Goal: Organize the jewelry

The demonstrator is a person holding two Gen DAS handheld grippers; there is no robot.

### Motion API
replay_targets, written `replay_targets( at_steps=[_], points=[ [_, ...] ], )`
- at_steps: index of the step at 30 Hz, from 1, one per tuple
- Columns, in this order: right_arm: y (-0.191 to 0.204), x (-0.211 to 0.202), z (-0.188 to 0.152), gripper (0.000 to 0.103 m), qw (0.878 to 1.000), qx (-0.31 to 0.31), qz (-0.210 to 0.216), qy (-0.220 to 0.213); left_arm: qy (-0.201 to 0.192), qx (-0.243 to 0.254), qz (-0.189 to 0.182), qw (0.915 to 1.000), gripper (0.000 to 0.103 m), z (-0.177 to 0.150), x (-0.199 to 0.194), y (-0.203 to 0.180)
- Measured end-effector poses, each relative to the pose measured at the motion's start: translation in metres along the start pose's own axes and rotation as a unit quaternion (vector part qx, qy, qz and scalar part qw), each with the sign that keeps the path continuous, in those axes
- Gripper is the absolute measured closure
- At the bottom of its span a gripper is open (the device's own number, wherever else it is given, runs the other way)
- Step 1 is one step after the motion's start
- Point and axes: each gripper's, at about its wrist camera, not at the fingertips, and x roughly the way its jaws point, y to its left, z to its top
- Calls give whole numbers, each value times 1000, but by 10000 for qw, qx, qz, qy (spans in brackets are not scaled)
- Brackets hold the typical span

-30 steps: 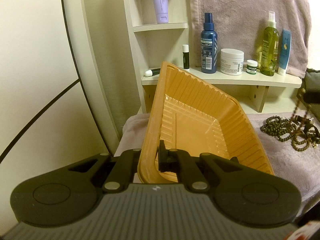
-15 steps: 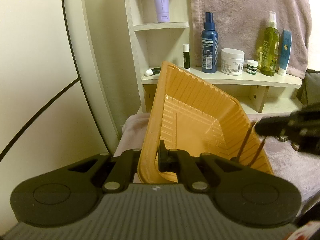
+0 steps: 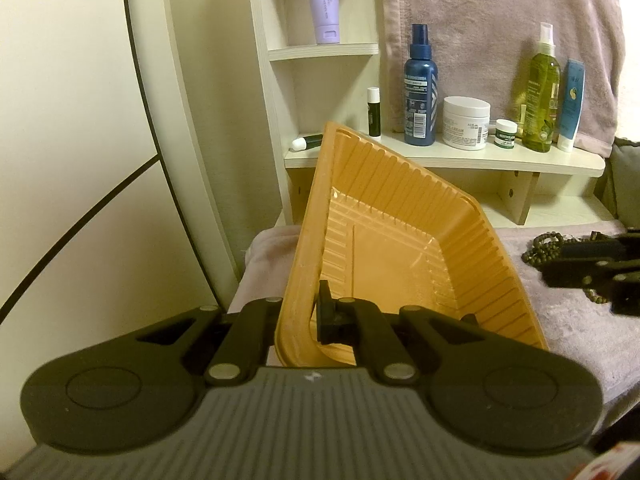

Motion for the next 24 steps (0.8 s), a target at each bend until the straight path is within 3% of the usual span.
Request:
replay_targets(
  at_steps=[6, 13, 24],
  points=[
    [-46, -20, -23, 62, 9949, 538, -846, 59, -1, 34, 10, 10000, 99, 0, 0, 0],
    [-100, -45, -52, 62, 9774, 1084, -1802, 227, 2, 64, 22, 10000, 99, 1, 0, -1],
    [-135, -59, -79, 61, 9617, 1041, -2504, 391, -13, 94, 17, 10000, 99, 2, -1, -3]
  ],
)
